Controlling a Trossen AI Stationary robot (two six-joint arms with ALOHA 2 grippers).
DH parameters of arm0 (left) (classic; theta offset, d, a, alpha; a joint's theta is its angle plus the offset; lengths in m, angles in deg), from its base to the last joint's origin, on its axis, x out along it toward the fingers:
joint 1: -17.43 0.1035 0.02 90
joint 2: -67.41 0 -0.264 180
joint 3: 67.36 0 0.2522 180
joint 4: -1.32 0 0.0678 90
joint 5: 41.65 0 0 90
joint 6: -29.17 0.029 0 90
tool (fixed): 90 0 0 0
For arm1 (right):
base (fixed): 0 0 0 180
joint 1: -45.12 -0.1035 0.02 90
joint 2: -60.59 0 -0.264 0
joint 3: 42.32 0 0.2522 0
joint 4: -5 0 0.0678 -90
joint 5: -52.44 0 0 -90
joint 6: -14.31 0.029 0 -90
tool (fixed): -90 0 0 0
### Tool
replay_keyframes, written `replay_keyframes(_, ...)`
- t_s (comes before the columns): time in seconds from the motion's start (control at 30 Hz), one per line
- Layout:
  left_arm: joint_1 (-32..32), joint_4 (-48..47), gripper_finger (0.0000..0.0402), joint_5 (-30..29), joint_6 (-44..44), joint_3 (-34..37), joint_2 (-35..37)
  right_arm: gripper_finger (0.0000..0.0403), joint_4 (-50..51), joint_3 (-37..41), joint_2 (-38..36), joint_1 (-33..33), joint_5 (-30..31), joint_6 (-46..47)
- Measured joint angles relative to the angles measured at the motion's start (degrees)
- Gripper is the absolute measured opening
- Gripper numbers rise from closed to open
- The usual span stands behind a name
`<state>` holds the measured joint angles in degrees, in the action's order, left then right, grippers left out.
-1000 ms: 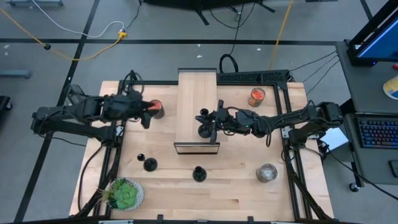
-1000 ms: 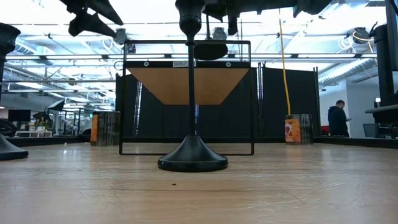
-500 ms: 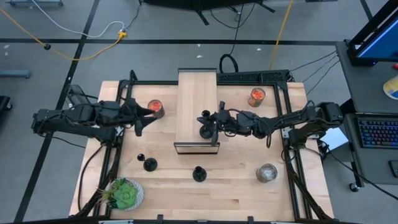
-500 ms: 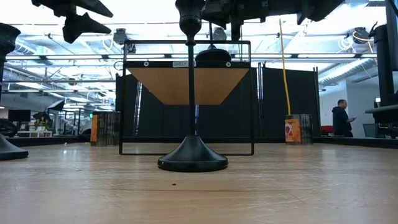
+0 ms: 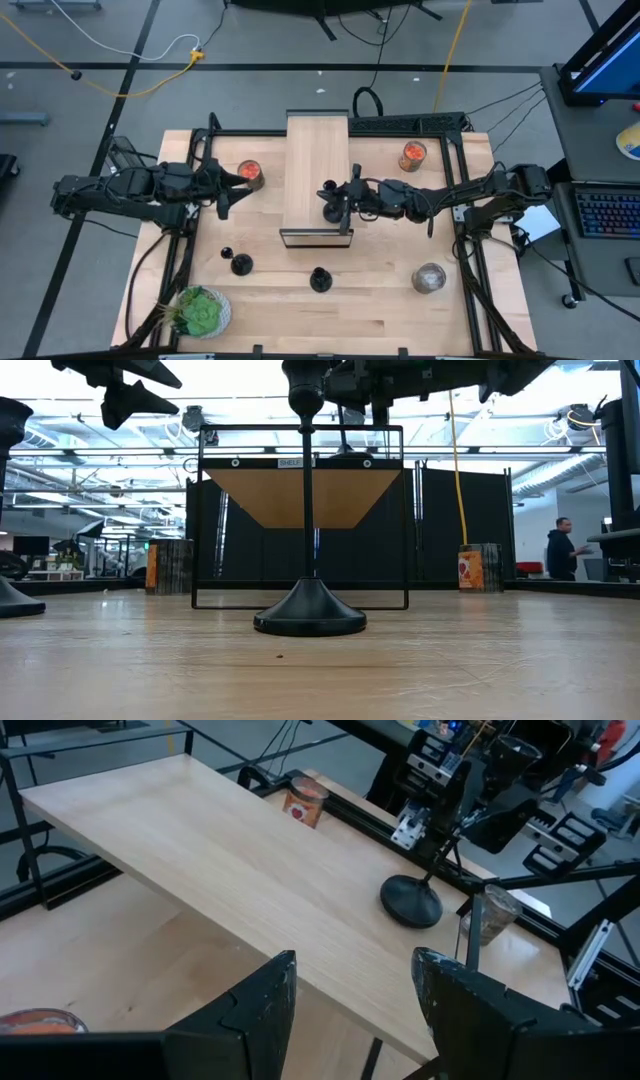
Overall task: Pick & Place candle stick holders
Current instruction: Put the top left black candle holder on the shelf
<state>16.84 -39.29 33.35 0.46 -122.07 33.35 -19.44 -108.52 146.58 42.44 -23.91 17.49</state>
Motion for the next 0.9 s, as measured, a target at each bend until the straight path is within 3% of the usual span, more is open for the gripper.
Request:
replay_keyframes(0.43,0.0,0.0,0.0207,0.0,0.0,0.0,0.0,0.0003,0.5,0.0,0.0,0.1,0.0,-1.1)
replay_keyframes(0.9,0.0,0.0,0.0207,0.1,-0.3,0.0,0.0,0.0051,0.7,0.0,0.0,0.1,0.0,-0.9)
